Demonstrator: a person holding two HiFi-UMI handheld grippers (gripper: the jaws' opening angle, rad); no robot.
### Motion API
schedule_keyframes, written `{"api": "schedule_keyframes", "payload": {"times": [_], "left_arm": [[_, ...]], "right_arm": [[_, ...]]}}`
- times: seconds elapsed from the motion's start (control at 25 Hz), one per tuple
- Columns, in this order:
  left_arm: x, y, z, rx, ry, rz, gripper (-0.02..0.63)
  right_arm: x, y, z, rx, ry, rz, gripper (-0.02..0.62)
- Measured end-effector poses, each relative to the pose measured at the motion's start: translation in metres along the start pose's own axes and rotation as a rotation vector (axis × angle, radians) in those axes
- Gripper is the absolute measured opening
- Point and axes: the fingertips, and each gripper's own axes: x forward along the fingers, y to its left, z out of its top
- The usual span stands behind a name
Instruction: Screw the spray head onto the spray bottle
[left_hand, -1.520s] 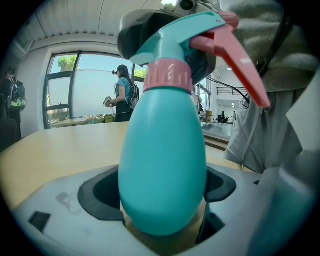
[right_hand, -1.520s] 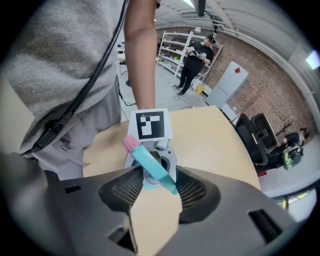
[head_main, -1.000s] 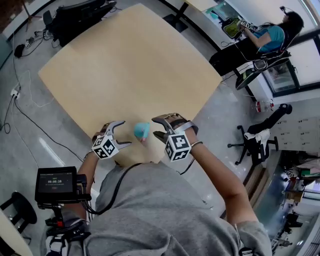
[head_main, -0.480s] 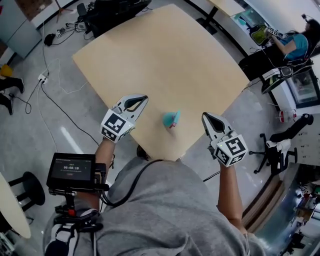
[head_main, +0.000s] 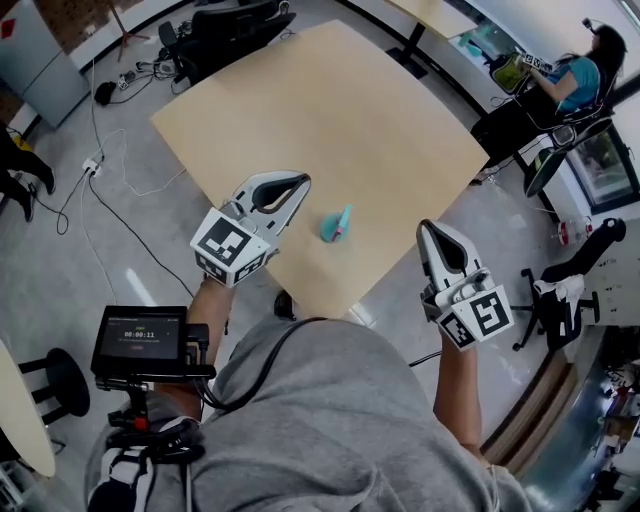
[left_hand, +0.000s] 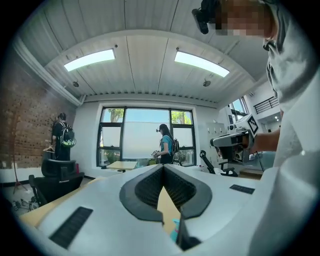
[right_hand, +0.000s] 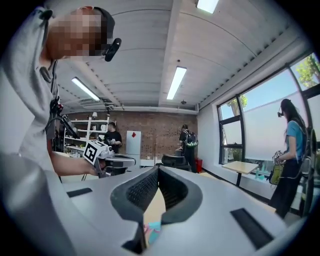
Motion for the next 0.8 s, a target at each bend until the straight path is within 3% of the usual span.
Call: {"api": "schedule_keyframes", "payload": {"times": [0.24, 0.52, 0.8], "left_arm": [[-0.008, -0.073, 0.027, 0.036, 0.006, 0.033, 0.005], [0.010, -0.178, 0.034, 0.068, 0.035, 0.022, 0.004], [-0.030, -0.241, 0.038, 0.112, 0.072, 0.087, 0.004]], "right_arm": [[-0.075, 0.004, 0.010, 0.020, -0.045, -0.004, 0.005], [-0.176, -0.001, -0.003, 0.000, -0.074, -0.018, 0.005], [-0.236, 0.020, -0.007, 0.012, -0.132, 0.012, 0.005]]}}
